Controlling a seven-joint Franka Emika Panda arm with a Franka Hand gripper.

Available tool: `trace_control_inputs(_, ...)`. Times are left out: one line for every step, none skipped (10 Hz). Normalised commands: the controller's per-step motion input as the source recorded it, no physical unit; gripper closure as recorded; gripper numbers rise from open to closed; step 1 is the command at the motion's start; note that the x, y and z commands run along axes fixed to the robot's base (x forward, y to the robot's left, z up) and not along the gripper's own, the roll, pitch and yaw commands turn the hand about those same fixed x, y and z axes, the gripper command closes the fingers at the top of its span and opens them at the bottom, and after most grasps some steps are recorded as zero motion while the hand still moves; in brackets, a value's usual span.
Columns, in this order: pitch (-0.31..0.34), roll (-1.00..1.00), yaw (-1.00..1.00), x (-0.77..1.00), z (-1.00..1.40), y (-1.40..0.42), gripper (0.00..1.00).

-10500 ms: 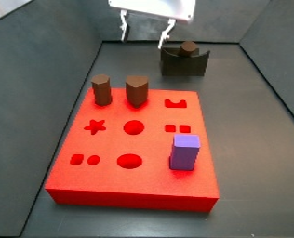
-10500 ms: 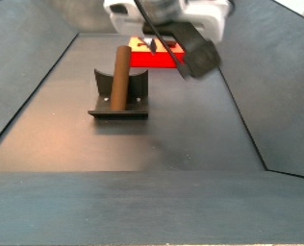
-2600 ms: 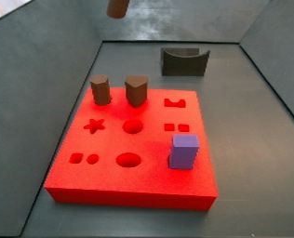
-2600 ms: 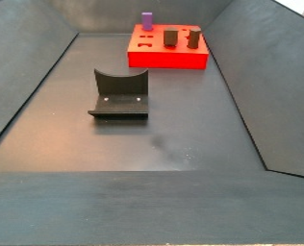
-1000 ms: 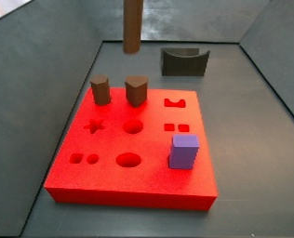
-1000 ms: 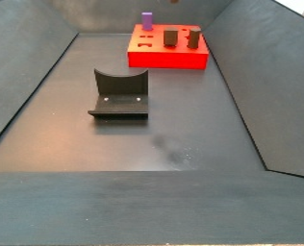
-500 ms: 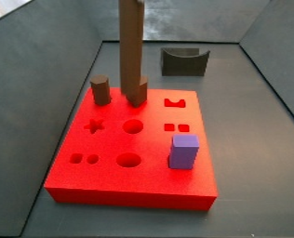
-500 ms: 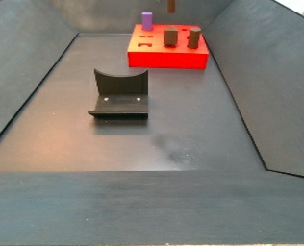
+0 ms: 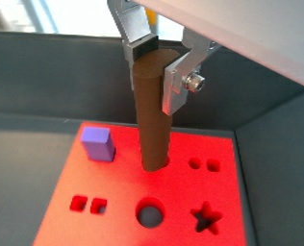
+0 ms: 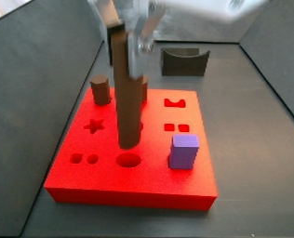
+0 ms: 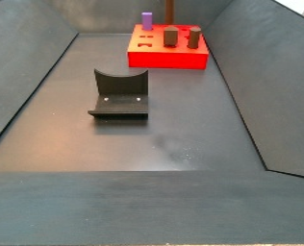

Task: Pick up the oval object. Move up. Place the oval object on the fixture. Regrasp the oval object. Move to above the board. Insert the oval object.
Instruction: Insert the oval object.

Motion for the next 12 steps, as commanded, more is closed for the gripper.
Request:
trace_control_inputs(0.0,0.0,-1.0,0.0,-0.35,0.0,1.0)
trace_control_inputs(0.0,0.0,-1.0,0.0,-0.33,0.0,1.0)
trace_control_inputs(0.0,0.0,-1.0,0.0,-0.2,0.0,1.0)
trace_control_inputs(0.0,0.0,-1.0,0.0,-0.06,0.0,1.0)
trace_control_inputs(-0.001,0.0,-1.0,0.0,-0.01,0.0,1.0)
trace_control_inputs(-0.003,0.0,-1.0,0.0,-0.01,0.0,1.0)
trace_control_inputs(0.0,0.0,-0.89,0.02,0.0,-0.27,1.0)
trace_control_inputs(0.0,0.0,-0.61,0.01,0.0,-0.64,1.0)
trace_control_inputs(-0.029,0.0,-0.53,0.0,-0.04,-0.73,1.0)
trace_control_inputs(-0.06,0.0,-0.47,0.01,-0.05,-0.46,1.0)
trace_control_inputs(-0.027,0.1,-0.55,0.22,-0.07,-0.22,1.0)
trace_control_inputs(-0.037,0.18,-0.82,0.18,-0.08,0.0,1.0)
